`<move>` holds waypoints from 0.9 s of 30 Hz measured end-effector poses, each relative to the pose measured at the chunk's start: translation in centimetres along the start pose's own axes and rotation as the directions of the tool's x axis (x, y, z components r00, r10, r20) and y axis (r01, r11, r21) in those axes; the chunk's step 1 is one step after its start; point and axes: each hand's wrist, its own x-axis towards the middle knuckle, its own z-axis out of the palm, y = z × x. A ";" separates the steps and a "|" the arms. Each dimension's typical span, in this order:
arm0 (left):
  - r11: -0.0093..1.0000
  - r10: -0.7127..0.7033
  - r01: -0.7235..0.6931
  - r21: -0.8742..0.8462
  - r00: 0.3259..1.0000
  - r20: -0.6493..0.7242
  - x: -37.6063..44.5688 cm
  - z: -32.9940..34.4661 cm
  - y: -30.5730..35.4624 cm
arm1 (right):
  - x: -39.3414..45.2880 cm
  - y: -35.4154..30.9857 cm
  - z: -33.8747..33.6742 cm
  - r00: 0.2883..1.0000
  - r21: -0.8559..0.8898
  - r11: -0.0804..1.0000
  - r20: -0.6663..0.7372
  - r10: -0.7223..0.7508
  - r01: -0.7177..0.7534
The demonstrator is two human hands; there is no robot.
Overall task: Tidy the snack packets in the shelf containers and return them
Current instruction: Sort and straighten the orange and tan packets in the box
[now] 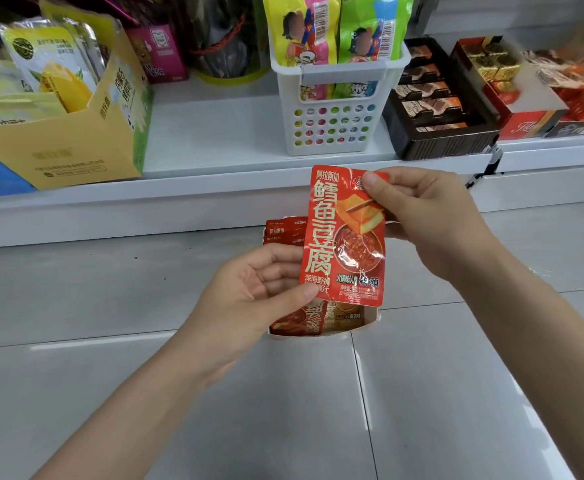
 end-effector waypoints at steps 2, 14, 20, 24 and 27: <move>1.000 0.007 -0.006 -0.018 1.000 0.009 0.0 -0.1 0.2 | 0.0 0.0 0.0 1.000 0.014 1.000 0.005 0.016 -0.016; 0.997 -0.021 0.024 -0.068 0.999 0.037 -0.1 -0.1 0.4 | 0.0 0.8 -0.1 0.999 0.037 0.998 -0.002 0.053 -0.053; 0.999 -0.034 0.034 -0.032 0.999 0.000 -0.1 0.5 0.3 | -0.4 1.1 0.3 0.997 0.069 0.997 -0.064 -0.034 0.039; 0.973 -0.046 0.075 0.217 0.990 -0.136 0.3 0.8 0.3 | -1.2 1.8 1.2 0.995 0.144 0.985 -0.057 -0.083 0.091; 0.955 -0.015 0.074 0.288 0.979 -0.202 0.5 0.7 0.1 | -2.0 2.8 1.6 0.996 0.219 0.975 0.093 -0.001 -0.020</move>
